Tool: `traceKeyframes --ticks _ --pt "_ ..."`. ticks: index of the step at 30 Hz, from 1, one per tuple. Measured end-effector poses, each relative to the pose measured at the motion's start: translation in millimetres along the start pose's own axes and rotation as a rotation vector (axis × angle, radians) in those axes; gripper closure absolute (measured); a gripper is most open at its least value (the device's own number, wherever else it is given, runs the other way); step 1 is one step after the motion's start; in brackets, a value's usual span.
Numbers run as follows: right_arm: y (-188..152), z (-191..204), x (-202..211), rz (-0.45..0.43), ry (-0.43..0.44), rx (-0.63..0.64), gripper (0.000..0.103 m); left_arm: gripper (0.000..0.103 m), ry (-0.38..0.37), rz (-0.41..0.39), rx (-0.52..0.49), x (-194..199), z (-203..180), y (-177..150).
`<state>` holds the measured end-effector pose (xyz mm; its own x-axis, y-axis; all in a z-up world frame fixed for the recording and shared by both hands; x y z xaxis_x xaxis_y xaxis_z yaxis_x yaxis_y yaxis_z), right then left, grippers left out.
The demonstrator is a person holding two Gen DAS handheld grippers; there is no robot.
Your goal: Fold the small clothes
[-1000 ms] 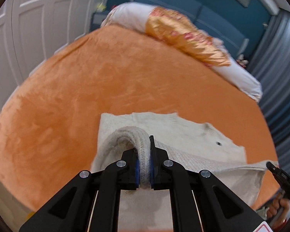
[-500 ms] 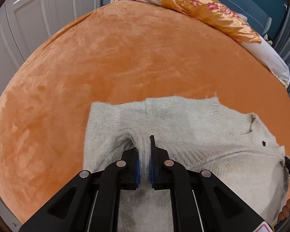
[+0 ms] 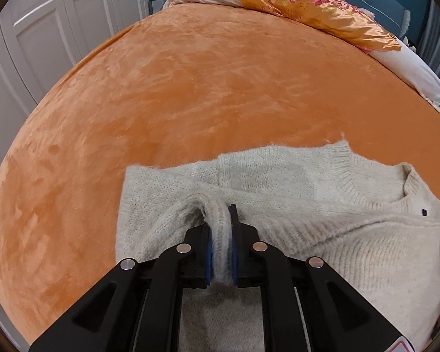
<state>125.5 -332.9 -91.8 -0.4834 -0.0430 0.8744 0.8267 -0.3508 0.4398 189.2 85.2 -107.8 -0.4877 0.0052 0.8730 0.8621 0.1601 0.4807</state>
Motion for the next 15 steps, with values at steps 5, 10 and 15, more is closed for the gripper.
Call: traceKeyframes --ticks 5,10,15 --pt "2 6 2 -0.017 -0.021 0.048 0.099 0.089 0.034 -0.114 -0.044 -1 -5 -10" --pt "-2 -10 68 -0.110 0.074 0.010 0.055 0.080 -0.087 -0.091 0.003 40 8 -5" --pt "-52 -45 144 -0.159 0.002 0.056 0.040 0.023 -0.102 -0.203 0.081 111 56 -34"
Point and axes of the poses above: each gripper's, at about its wrist camera, not at the fingertips, and x roughly against the way its jaws point, z to its left, y to its top, the point moved 2 cm from there along -x, roughly the way its jaws point, and after that the axes turned 8 degrees about x, right-handed, at the moved point
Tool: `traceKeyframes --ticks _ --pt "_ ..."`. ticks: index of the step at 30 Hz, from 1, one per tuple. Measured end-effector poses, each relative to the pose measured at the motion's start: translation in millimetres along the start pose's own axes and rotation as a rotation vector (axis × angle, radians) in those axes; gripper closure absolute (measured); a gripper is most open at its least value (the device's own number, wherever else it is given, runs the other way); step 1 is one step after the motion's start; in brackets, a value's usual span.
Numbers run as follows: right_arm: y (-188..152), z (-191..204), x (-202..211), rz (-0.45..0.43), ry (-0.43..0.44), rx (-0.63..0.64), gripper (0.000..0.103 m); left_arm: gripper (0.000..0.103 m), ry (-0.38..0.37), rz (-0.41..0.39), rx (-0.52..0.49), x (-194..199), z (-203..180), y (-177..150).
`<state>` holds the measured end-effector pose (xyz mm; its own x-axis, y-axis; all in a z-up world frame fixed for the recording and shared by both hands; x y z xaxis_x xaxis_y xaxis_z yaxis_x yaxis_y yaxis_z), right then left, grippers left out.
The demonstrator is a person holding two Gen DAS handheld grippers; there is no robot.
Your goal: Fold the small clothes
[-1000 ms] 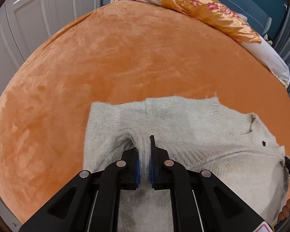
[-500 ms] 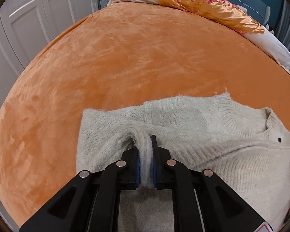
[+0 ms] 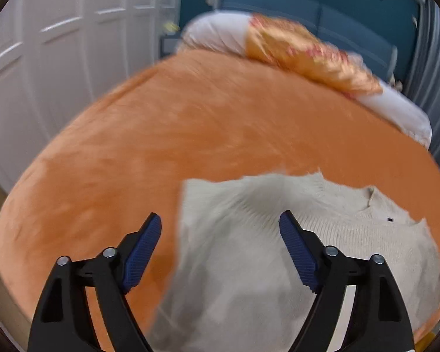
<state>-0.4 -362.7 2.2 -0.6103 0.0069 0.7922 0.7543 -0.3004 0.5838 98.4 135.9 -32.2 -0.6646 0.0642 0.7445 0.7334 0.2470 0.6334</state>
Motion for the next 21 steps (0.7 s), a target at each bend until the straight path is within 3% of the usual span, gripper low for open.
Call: traceKeyframes --ticks 5,7,9,10,11,12,14,18,21 --pt "-78 -23 16 0.158 0.032 -0.107 0.040 0.023 -0.007 0.180 0.110 17 49 -52" --pt "-95 -22 8 0.196 0.033 -0.139 0.040 0.023 -0.006 0.249 0.175 11 64 -71" --pt "-106 -18 -3 0.222 0.050 -0.170 0.041 0.024 -0.058 0.312 0.256 3 69 -82" --pt "-106 -16 -8 0.219 0.065 -0.190 0.042 0.030 -0.069 0.324 0.281 2 71 -85" --pt "-105 -15 -10 0.213 0.074 -0.202 0.052 0.043 -0.073 0.324 0.289 2 70 -85" --pt "-101 -14 -12 0.208 0.097 -0.217 0.074 0.069 -0.092 0.326 0.277 1 66 -83" --pt "-91 -12 -7 0.189 0.110 -0.235 0.086 0.087 -0.115 0.349 0.249 2 56 -77" --pt "-77 -8 33 0.110 0.105 -0.186 0.094 0.091 -0.113 0.298 0.160 33 48 -65" --pt "-96 -13 37 0.167 0.076 -0.153 0.094 0.091 -0.094 0.333 0.154 37 61 -77"
Point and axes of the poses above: each gripper's, at about its wrist camera, not at the fingertips, and x roughly against the way its jaws point, z to its left, y to its top, the point moved 2 cm from there along -x, roughly the way its jaws point, and after that the axes turned 8 degrees about x, right-handed, at the moved point
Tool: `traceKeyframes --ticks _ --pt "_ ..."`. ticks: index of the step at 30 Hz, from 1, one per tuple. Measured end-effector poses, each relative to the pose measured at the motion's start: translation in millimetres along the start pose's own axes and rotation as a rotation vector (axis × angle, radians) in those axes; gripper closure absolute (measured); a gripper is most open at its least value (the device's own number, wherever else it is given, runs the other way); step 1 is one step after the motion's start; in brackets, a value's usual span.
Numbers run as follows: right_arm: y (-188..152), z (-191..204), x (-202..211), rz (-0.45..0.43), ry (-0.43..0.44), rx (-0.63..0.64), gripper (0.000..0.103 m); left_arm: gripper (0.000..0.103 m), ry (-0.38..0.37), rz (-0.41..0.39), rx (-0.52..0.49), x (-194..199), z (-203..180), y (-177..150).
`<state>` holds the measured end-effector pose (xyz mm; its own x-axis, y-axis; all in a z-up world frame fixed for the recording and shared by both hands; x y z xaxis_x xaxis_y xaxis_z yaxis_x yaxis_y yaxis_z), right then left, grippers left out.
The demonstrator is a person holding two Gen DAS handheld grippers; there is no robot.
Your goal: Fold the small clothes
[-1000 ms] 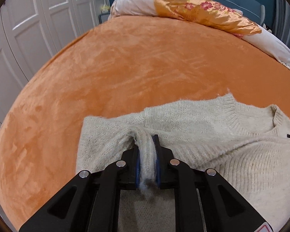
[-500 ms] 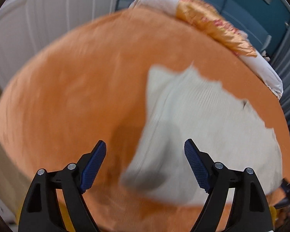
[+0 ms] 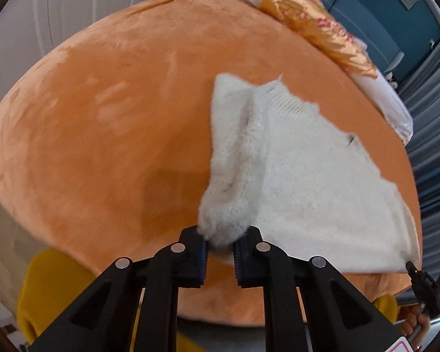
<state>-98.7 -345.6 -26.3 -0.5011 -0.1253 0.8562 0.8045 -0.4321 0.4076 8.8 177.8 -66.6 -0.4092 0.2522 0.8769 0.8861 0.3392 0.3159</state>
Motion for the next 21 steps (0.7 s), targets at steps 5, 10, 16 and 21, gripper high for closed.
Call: traceKeyframes --ticks 5,10,16,21 --pt "-28 -7 -34 0.156 -0.056 0.023 0.087 0.088 0.030 0.041 0.060 -19 19 -19" --pt "5 2 8 -0.004 -0.129 0.070 0.045 0.057 0.084 -0.080 0.033 24 -1 1" --pt "72 23 -3 -0.096 -0.115 0.135 0.034 0.030 0.000 -0.192 -0.050 25 -46 63" --pt "106 38 -56 -0.072 -0.105 0.106 0.033 0.029 0.007 -0.043 -0.026 -54 -70 101"
Point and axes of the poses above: each gripper's, at about its wrist camera, not at the fingertips, and x roughly against the way its jaws point, z to its left, y to its top, the point moved 2 cm from there along -x, roughly the way its jaws point, and after that the axes turned 8 degrees about x, right-handed, at the moved point
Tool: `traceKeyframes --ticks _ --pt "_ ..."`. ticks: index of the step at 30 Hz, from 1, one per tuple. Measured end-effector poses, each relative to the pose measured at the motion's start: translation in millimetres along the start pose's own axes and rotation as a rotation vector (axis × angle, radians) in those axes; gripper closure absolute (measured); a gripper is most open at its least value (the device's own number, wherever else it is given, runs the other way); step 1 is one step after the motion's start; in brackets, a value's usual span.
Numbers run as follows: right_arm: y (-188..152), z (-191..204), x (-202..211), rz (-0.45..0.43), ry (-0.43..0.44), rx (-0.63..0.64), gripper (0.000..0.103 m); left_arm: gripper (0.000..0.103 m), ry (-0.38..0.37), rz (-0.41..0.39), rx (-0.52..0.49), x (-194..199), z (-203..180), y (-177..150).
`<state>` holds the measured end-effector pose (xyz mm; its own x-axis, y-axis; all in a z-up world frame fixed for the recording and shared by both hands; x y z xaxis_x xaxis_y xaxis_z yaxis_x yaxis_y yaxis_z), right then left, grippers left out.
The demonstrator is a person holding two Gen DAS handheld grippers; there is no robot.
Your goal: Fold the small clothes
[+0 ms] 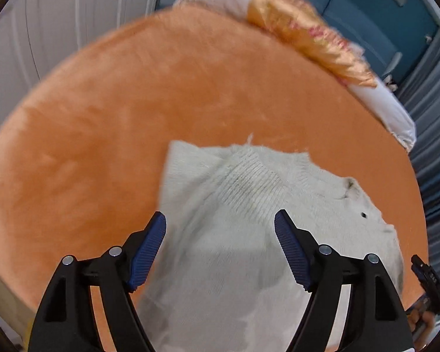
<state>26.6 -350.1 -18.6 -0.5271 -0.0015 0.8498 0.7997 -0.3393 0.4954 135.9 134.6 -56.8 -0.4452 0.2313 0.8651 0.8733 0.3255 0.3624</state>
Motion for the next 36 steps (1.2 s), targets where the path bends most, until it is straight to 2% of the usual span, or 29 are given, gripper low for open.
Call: traceKeyframes --ticks 2,4,5,6,7,8,9,13,16,17,19,21,23,24,25,28,31,33,35,36 --pt "4 5 -16 0.021 0.002 -0.002 0.033 0.029 -0.017 0.040 0.004 -22 -3 1" --pt "5 11 -35 0.068 0.010 0.007 0.034 0.036 0.007 0.056 -0.020 -39 -5 1" --pt "4 14 -45 0.103 0.013 0.027 0.055 0.057 0.010 0.062 -0.048 -46 -8 2" --pt "3 18 -51 0.132 0.004 0.054 0.079 0.079 0.022 0.066 -0.070 -47 -11 3" --pt "3 22 -50 0.133 -0.018 0.088 0.090 0.089 0.029 0.063 -0.087 -45 -11 2" --pt "5 26 -44 0.114 -0.016 0.106 0.092 0.098 0.021 0.058 -0.097 -41 -12 4" --pt "11 29 -31 0.064 0.001 0.120 0.094 0.098 -0.010 0.037 -0.094 -30 -11 8" --pt "44 35 23 -0.120 0.076 0.112 0.095 0.098 -0.088 -0.099 -0.083 21 -16 37" --pt "69 39 37 -0.210 0.099 0.110 0.095 0.098 -0.079 -0.187 -0.086 34 -27 62" --pt "75 38 28 -0.201 0.079 0.110 0.095 0.099 -0.062 -0.201 -0.089 33 -29 66" --pt "75 29 2 -0.149 0.060 0.085 0.094 0.099 -0.031 -0.171 -0.071 11 -27 75" --pt "64 19 -50 -0.028 0.032 0.037 0.094 0.098 0.051 -0.101 -0.082 -31 -23 70" --pt "42 12 -95 0.107 -0.011 0.042 0.093 0.098 0.122 -0.040 -0.094 -61 -11 54" --pt "37 11 -103 0.128 -0.015 0.047 0.092 0.097 0.151 -0.002 -0.090 -79 -3 43" --pt "34 11 -100 0.099 -0.022 0.054 0.093 0.096 0.156 -0.013 -0.090 -80 -2 39" --pt "40 10 -79 0.072 -0.046 0.031 0.083 0.088 0.162 -0.062 -0.080 -65 -3 37" --pt "40 25 -34 -0.033 -0.065 0.070 0.082 0.088 0.168 -0.130 -0.103 -29 -11 31" --pt "28 51 -5 -0.072 0.001 0.126 0.082 0.086 0.122 -0.161 -0.112 -4 -18 17" --pt "7 85 7 -0.055 0.093 0.180 0.082 0.074 0.036 -0.155 -0.141 21 -35 -8" --pt "-5 101 9 -0.037 0.136 0.202 0.082 0.070 -0.016 -0.125 -0.169 26 -50 -30"
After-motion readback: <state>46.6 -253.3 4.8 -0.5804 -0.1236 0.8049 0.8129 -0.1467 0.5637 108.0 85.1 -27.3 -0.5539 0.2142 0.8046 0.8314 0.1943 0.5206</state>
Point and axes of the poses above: each gripper's, at about its wrist camera, not at the fingertips, and x roughly against the way its jaws point, z to its left, y to its top, the point moved 2 cm from there along -x, roughly the way its jaws point, and after that the axes turned 8 degrees about x, right-handed, at the moved point
